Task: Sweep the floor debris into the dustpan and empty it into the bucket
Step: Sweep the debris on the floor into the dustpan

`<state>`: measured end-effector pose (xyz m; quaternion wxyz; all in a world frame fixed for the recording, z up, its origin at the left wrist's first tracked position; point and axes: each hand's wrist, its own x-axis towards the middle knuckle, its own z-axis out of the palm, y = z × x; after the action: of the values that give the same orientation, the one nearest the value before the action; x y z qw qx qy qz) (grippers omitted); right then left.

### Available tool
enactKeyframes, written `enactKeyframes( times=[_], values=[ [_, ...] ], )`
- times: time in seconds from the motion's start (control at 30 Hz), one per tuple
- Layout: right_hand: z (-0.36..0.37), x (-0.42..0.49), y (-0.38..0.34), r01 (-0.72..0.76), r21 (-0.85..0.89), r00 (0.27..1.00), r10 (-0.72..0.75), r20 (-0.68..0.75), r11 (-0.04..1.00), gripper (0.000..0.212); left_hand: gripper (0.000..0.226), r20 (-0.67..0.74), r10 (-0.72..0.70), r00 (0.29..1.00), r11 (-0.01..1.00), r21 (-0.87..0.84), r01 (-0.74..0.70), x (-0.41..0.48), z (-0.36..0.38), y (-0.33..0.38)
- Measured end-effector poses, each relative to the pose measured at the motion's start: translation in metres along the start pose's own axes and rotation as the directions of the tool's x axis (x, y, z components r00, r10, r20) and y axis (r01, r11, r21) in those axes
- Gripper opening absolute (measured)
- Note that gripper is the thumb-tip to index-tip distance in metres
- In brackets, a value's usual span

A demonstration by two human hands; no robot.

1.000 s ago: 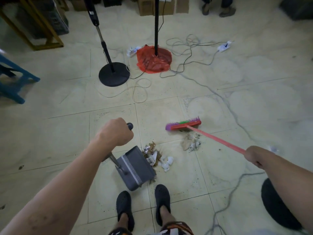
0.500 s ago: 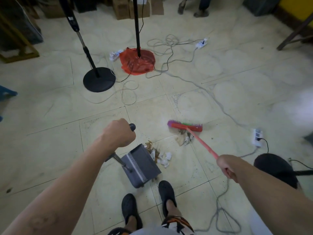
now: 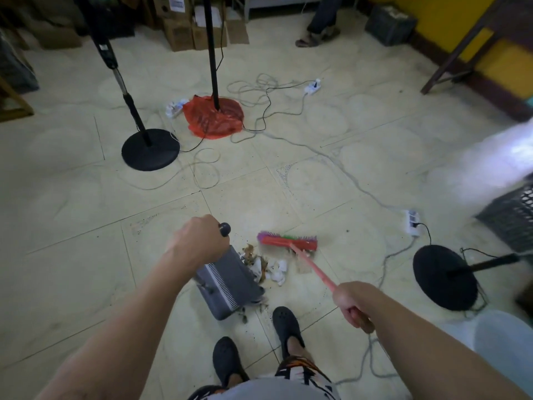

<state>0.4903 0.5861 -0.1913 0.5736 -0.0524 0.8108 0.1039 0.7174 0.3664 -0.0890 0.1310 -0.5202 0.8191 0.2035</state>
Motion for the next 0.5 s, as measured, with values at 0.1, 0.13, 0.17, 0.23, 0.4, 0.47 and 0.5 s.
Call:
enactKeyframes(
  times=[0.1, 0.13, 0.17, 0.23, 0.4, 0.47, 0.5],
  values=[
    [0.012, -0.008, -0.004, -0.008, -0.052, 1.000, 0.008, 0.008, 0.999, 0.056, 0.033, 0.010, 0.017, 1.000, 1.000, -0.009, -0.017, -0.011, 0.002, -0.009],
    [0.010, -0.015, -0.006, 0.038, -0.144, 0.998, -0.030, 0.054, 0.989, 0.050, 0.033, 0.008, 0.021, 1.000, 1.000, -0.018, -0.021, -0.014, 0.004, -0.011],
    [0.007, -0.024, -0.008, 0.067, -0.217, 0.994, -0.047, 0.098, 0.974, 0.036, 0.033, -0.001, 0.024, 1.000, 0.999, -0.028, -0.024, -0.017, 0.006, -0.013],
    [0.004, -0.041, -0.008, 0.067, -0.220, 0.996, -0.052, 0.072, 0.973, 0.028, 0.033, -0.028, 0.031, 0.999, 0.998, -0.054, -0.032, -0.021, 0.008, -0.014],
    [-0.017, -0.053, -0.002, 0.067, -0.077, 0.998, -0.065, 0.021, 0.995, 0.015, 0.038, -0.072, 0.038, 0.997, 0.991, -0.126, -0.047, -0.023, 0.008, -0.012],
    [-0.026, -0.050, 0.005, 0.059, 0.064, 0.998, -0.060, 0.020, 0.996, 0.025, 0.039, -0.103, 0.028, 0.994, 0.986, -0.162, -0.045, -0.023, 0.006, -0.011],
    [-0.031, -0.051, 0.008, 0.044, 0.128, 0.998, -0.047, 0.028, 0.991, 0.029, 0.039, -0.113, 0.023, 0.993, 0.985, -0.167, -0.042, -0.023, 0.005, -0.010]
  ],
)
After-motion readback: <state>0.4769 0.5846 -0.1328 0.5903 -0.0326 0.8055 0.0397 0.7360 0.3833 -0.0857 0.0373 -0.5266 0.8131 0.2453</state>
